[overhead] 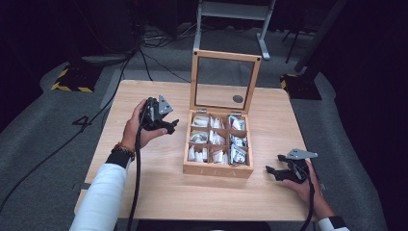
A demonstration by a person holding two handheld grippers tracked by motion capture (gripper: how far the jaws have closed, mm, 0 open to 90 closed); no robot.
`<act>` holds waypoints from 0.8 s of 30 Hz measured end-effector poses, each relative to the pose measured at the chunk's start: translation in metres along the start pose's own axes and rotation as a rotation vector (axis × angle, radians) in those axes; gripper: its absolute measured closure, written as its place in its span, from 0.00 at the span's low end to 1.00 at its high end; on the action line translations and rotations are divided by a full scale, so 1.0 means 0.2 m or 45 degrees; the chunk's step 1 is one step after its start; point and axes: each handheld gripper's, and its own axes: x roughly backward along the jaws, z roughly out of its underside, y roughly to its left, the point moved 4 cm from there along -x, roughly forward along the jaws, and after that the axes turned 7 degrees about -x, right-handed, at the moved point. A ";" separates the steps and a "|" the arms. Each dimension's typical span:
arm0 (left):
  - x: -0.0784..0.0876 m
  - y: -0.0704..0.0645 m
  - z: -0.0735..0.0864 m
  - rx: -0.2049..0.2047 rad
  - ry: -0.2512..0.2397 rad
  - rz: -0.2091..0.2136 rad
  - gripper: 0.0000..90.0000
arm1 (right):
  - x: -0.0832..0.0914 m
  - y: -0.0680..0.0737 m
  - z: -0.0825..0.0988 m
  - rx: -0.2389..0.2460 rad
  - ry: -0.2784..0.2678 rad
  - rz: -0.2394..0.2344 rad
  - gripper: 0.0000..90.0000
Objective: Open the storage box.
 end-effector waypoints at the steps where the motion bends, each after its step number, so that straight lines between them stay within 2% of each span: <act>1: 0.02 -0.01 0.02 0.000 -0.002 -0.009 0.20 | 0.00 0.00 0.00 -0.001 0.000 0.000 0.25; 3: 0.03 -0.01 0.03 -0.003 0.003 -0.006 0.20 | 0.00 0.00 0.00 -0.002 -0.001 -0.001 0.25; 10: 0.08 -0.05 0.17 0.006 0.011 -0.001 0.20 | 0.00 0.00 0.00 -0.008 0.006 0.006 0.25; 12: 0.08 -0.07 0.22 -0.014 0.038 -0.007 0.20 | 0.01 0.00 0.00 -0.009 0.017 0.001 0.27; 16: 0.08 -0.10 0.27 -0.009 0.052 0.012 0.20 | 0.02 0.00 0.00 -0.008 0.026 -0.003 0.29; 20: 0.08 -0.20 0.37 -0.071 0.106 0.002 0.20 | 0.05 0.03 -0.04 -0.019 -0.009 -0.038 0.33; 23: 0.08 -0.24 0.40 -0.086 0.115 0.016 0.19 | 0.08 0.05 -0.06 0.007 -0.031 -0.039 0.34; 24: 0.08 -0.28 0.44 -0.092 0.117 0.046 0.19 | 0.12 0.09 -0.10 0.026 -0.068 -0.055 0.35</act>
